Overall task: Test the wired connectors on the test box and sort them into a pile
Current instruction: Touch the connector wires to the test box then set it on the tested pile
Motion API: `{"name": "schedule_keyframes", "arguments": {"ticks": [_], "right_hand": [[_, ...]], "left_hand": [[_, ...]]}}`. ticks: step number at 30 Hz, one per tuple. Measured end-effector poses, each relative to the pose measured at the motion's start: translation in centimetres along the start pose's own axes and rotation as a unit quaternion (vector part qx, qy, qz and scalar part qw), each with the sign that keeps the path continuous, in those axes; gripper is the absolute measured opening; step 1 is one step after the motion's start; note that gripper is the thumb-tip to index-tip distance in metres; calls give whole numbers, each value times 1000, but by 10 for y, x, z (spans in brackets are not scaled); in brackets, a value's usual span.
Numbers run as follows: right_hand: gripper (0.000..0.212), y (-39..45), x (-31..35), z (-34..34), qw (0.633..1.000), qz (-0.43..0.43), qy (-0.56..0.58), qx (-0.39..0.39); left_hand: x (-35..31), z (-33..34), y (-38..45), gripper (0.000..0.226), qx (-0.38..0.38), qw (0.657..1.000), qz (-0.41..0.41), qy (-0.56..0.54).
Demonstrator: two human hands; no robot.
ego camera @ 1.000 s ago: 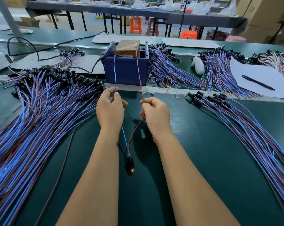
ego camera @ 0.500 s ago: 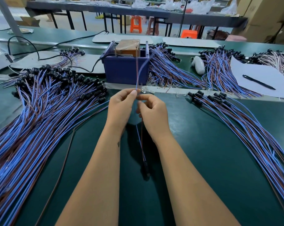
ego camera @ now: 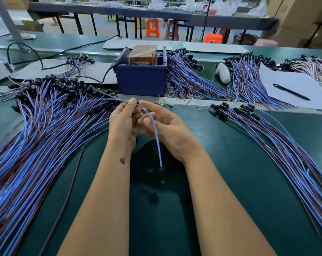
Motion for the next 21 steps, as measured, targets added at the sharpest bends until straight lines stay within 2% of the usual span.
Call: {"name": "schedule_keyframes", "arguments": {"ticks": [3,6,8,10,13,14,15,18,21], "right_hand": [[21,1,2,-15,993,-19,91,-74],[22,-1,5,-40,977,-39,115,-174],[28,-3,7,-56,967,-44,106,-227],[29,-6,8,-67,957,-35,99,-272],[30,-10,4,-75,946,-9,13,-324],[30,-12,2,-77,943,0,-28,-332],[30,-16,1,-79,940,8,-64,-334],[26,-32,8,-94,929,31,-153,-334],[24,-52,23,-119,864,65,-346,-360]], "left_hand": [[-1,-2,-2,23,27,999,-4,21],[-4,9,-11,24,133,979,43,148],[0,24,-22,23,210,954,63,202],[8,36,-34,17,298,932,43,200],[18,45,-48,40,451,858,-8,245],[20,45,-49,45,476,840,-11,259],[21,44,-47,47,475,838,-9,267],[21,42,-43,44,420,866,-3,271],[27,42,-39,40,390,876,5,285]]}}
Point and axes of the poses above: each hand's wrist, its own y-axis towards the middle knuckle, its own z-axis out of the palm, x = y × z, the point moved 4 cm from there along y, towards the middle knuckle, and after that the axes turned 10 degrees about z, right-handed, at the moved point
